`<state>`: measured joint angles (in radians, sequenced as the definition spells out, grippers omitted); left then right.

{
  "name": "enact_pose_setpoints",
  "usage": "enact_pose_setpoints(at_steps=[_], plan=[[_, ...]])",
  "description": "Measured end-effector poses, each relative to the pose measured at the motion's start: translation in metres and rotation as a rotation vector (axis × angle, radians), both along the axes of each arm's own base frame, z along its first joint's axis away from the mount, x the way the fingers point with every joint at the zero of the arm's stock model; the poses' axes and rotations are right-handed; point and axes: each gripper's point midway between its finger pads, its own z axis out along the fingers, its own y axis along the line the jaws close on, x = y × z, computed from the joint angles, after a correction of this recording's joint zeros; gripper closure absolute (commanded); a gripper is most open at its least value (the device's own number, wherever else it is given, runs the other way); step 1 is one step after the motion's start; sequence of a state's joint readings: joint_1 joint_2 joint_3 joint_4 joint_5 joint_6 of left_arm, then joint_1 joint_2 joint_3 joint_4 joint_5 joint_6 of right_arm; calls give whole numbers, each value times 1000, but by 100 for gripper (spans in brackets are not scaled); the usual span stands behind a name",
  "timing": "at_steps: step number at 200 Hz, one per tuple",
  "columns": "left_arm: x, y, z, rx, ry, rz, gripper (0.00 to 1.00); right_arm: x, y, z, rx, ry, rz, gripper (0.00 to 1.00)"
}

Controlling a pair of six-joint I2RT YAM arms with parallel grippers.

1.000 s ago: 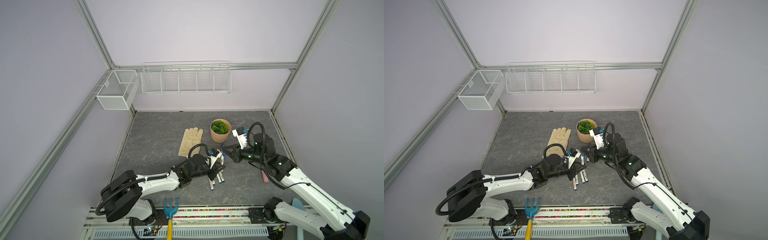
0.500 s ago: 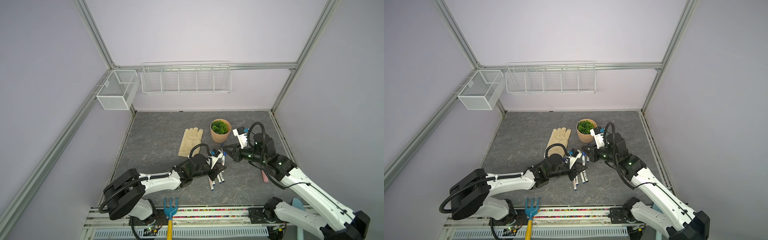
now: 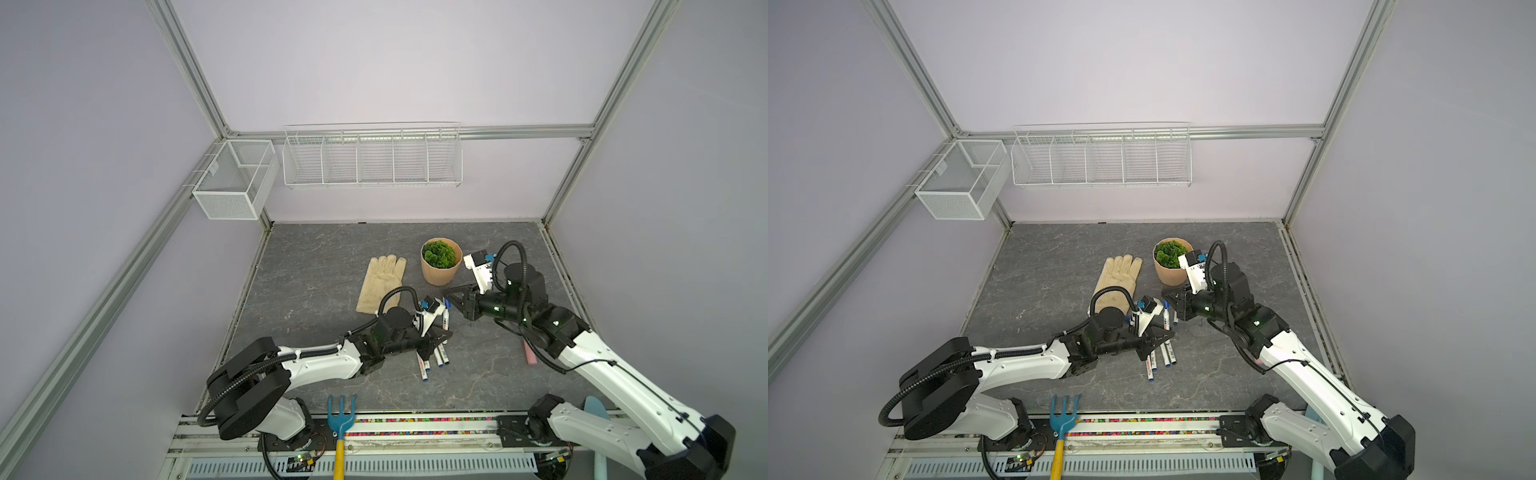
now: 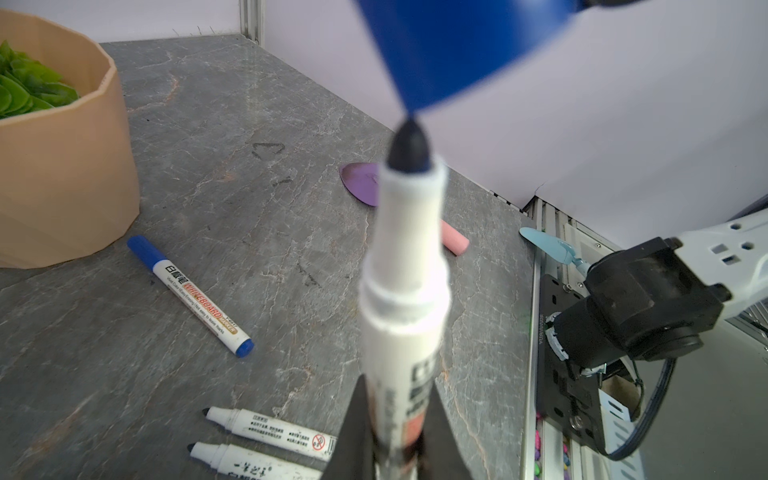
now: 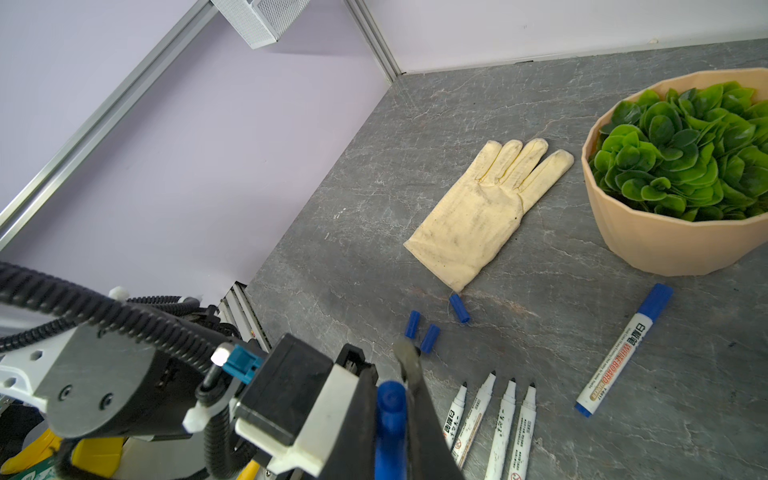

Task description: Insert the pens into the pen caps

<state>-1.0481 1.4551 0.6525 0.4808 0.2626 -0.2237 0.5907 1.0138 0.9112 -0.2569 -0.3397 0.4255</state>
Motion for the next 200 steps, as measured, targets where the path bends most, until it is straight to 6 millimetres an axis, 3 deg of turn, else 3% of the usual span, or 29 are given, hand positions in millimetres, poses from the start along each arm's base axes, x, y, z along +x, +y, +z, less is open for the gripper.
enact_pose_setpoints(at_steps=[124, 200], plan=[[0, 0, 0, 0, 0, 0, 100, 1, 1, -3, -13, 5, 5, 93], [-2, -1, 0, -2, 3, -11, 100, -7, -3, -17, -34, 23, 13, 93]])
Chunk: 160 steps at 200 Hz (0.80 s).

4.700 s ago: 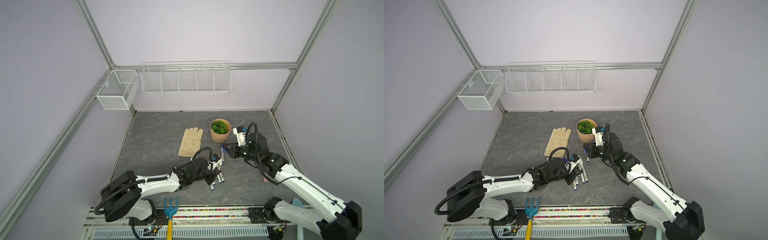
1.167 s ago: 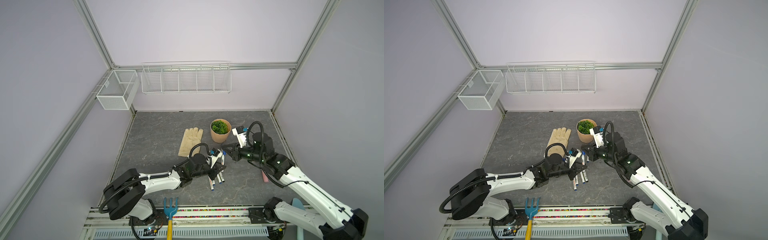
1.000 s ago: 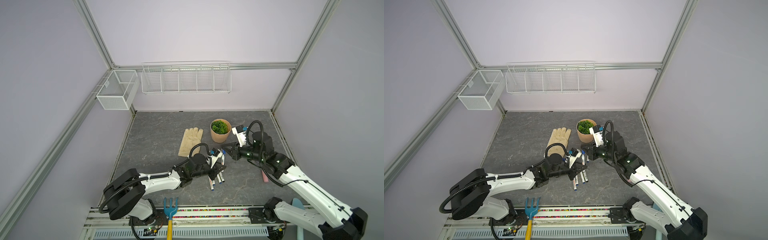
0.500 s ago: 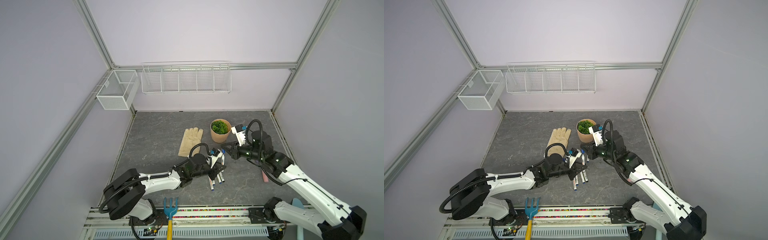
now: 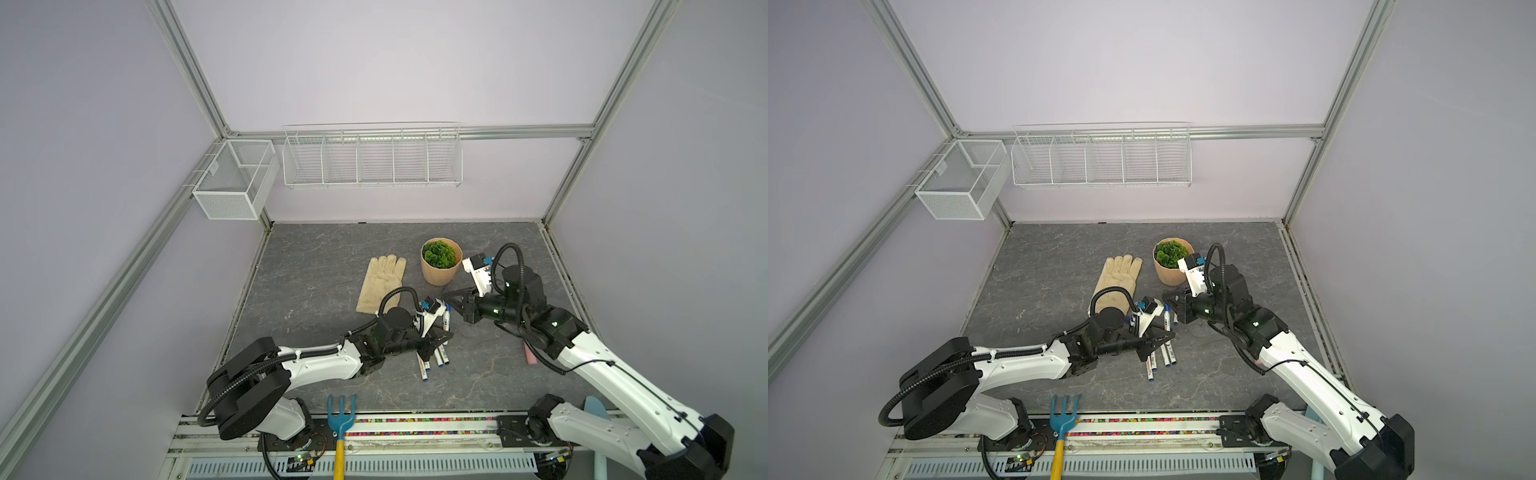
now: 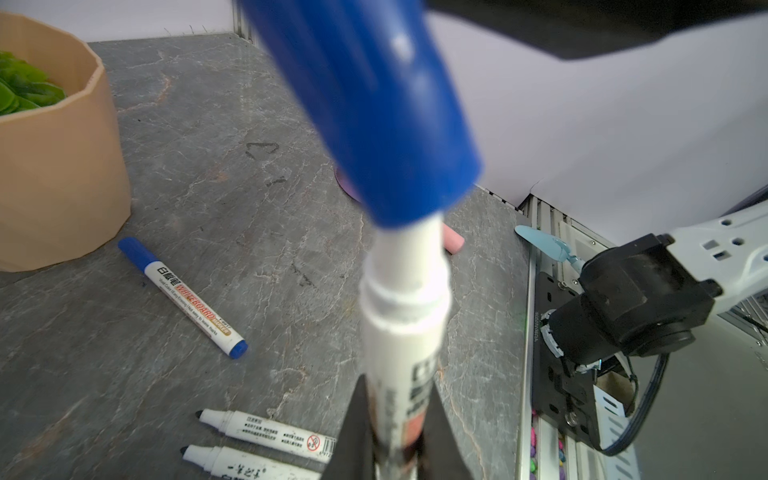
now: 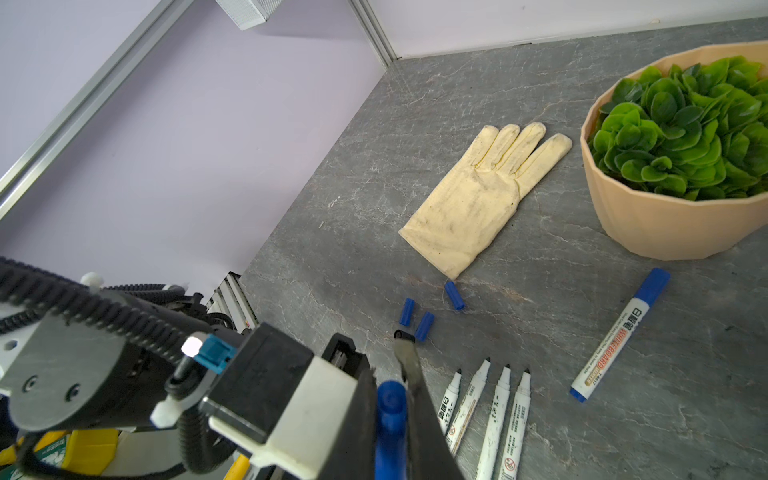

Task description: Insert the pens into the pen caps

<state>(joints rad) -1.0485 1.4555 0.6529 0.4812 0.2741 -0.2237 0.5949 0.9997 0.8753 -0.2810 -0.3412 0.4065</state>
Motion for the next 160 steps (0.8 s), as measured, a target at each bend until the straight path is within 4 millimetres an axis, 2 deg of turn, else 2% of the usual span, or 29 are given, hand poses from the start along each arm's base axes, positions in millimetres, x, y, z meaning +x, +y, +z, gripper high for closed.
enact_pose_setpoints(at_steps=[103, 160], plan=[[-9, -2, -2, -6, 25, -65, 100, -18, -7, -2, -41, -40, 60, 93], [-16, 4, -21, 79, 64, -91, 100, -23, -4, -25, -114, 19, 126, 93]])
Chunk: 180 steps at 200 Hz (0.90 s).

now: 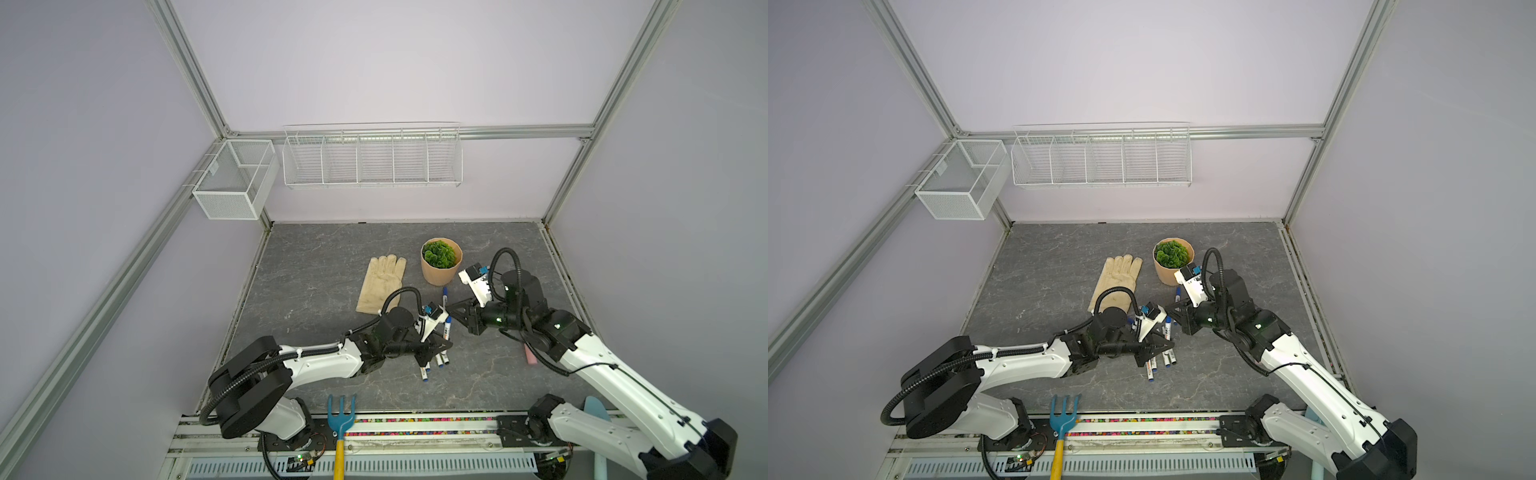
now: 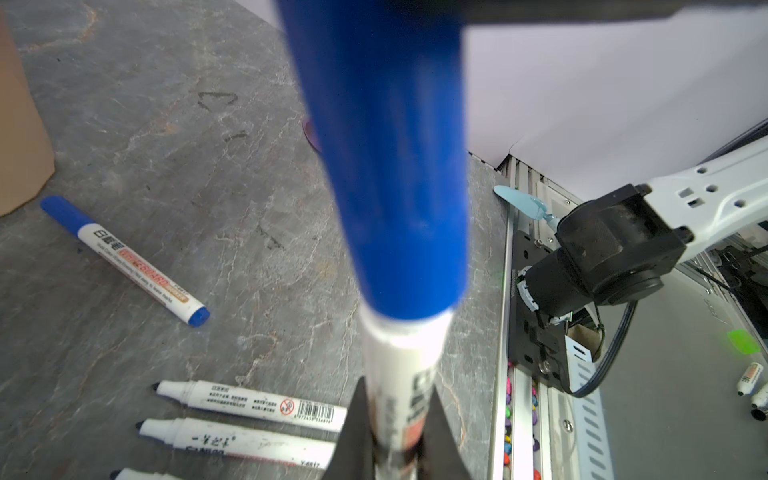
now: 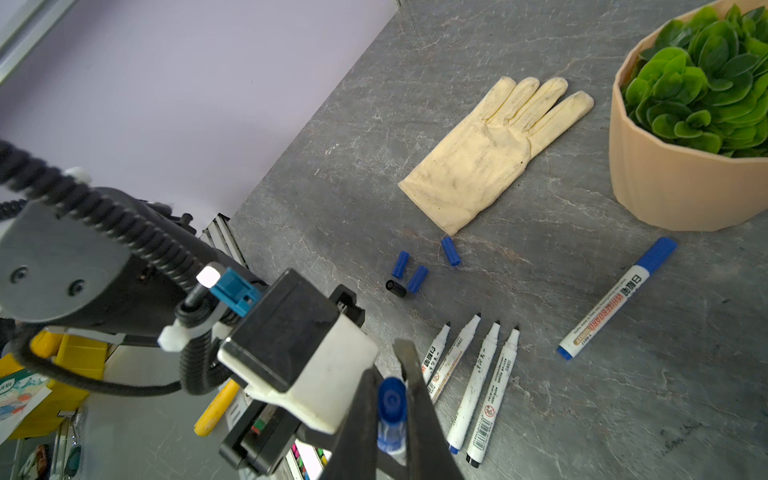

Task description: Insert the pens into the pen caps

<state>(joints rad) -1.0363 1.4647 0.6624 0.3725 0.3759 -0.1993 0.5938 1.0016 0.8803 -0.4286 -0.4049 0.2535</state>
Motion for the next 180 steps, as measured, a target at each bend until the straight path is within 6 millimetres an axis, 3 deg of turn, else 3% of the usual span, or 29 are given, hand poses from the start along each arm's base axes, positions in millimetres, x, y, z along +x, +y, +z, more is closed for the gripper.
enact_pose_setpoints(at_steps=[100, 180], plan=[[-2, 11, -27, 126, 36, 1, 100, -4, -1, -28, -116, 118, 36, 93], [1, 23, -42, 238, -35, -9, 100, -7, 2, -47, -197, 215, 66, 93]])
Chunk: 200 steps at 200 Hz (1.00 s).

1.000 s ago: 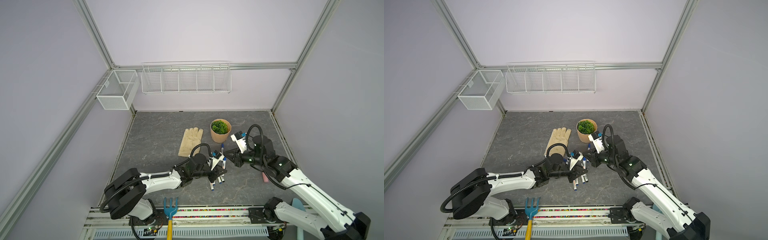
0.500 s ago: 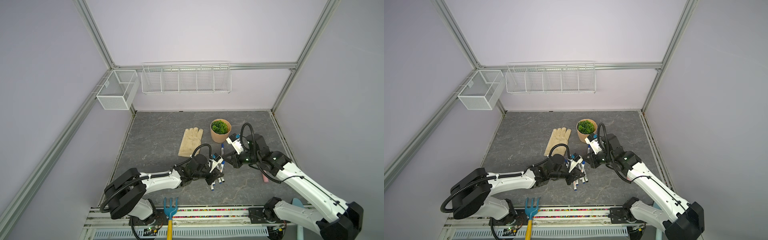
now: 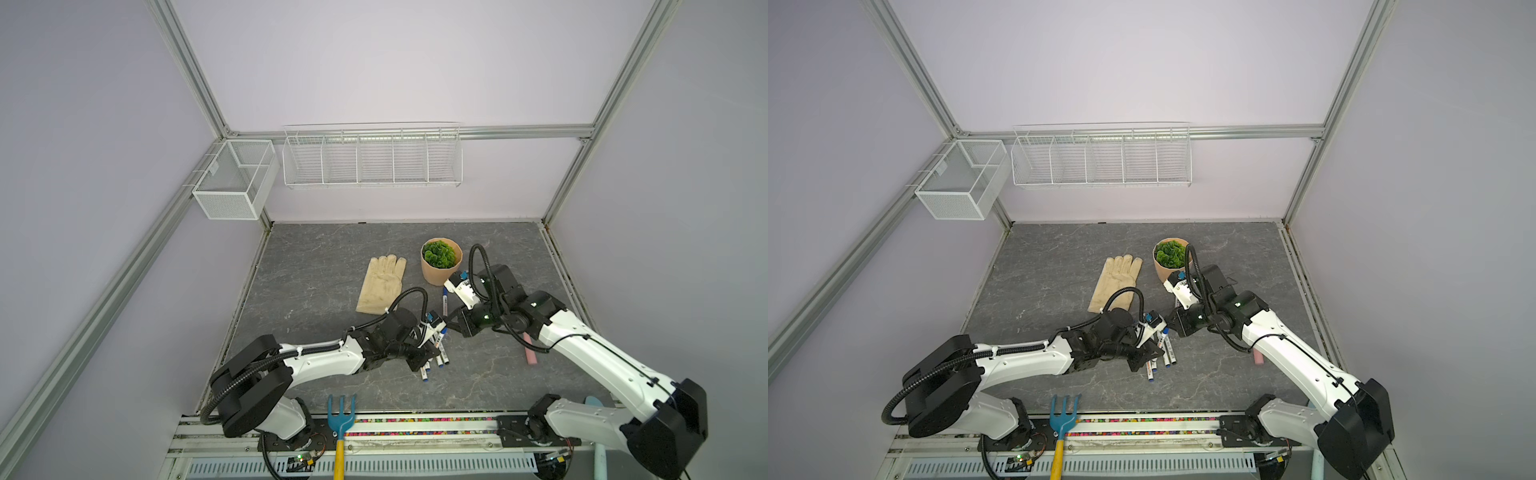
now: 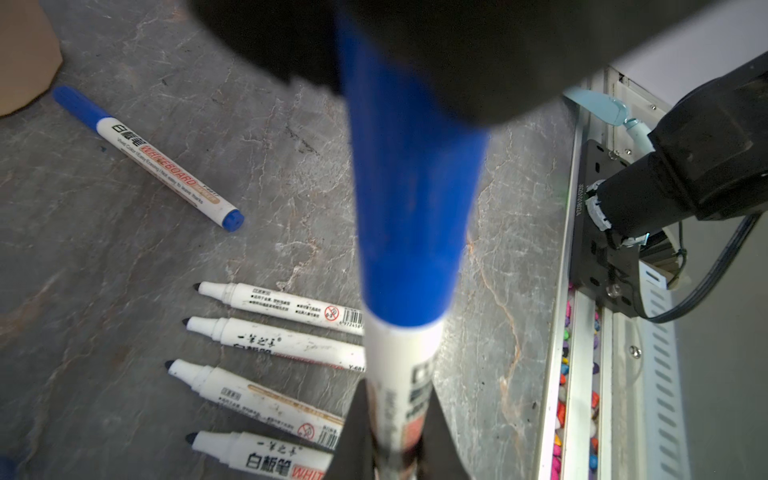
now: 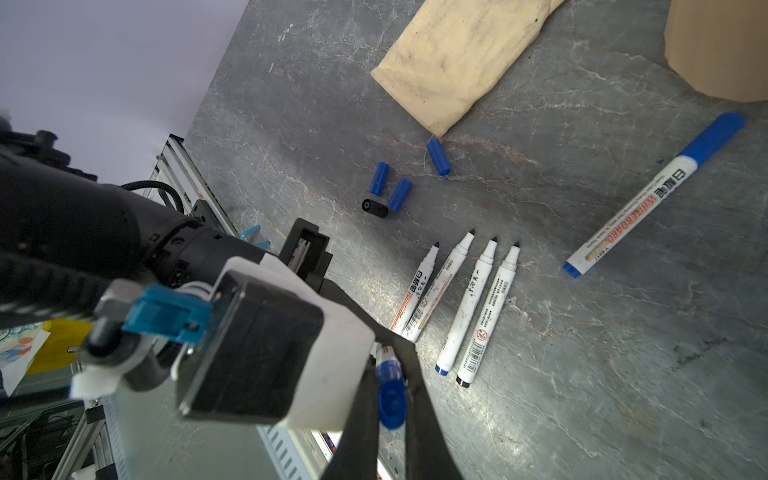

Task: Insert the pens into the pen caps
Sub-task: 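Push the blue cap further down the white marker, then open the right gripper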

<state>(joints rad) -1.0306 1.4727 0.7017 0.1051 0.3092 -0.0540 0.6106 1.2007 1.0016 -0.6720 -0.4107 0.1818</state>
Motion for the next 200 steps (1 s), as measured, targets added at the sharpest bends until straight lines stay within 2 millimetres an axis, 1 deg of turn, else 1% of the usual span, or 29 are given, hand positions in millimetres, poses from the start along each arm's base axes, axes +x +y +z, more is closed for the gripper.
enact_pose_setpoints(at_steps=[44, 65, 81, 121, 155, 200], plan=[[0, 3, -3, 14, 18, 20, 100, 2, 4, -9, -22, 30, 8, 93], [1, 3, -8, 20, 48, 45, 100, 5, 5, -15, -32, 40, 1, 93], [4, 1, -8, 3, 70, 69, 100, 9, 5, -17, -38, 29, -10, 93], [22, -9, 2, -92, 114, 135, 100, 30, 10, -8, -20, -67, -47, 93], [34, -10, 11, -146, 135, 186, 100, 43, 16, -1, 5, -120, -60, 93], [43, -9, 15, -162, 124, 228, 100, 52, 19, 4, 30, -153, -72, 93]])
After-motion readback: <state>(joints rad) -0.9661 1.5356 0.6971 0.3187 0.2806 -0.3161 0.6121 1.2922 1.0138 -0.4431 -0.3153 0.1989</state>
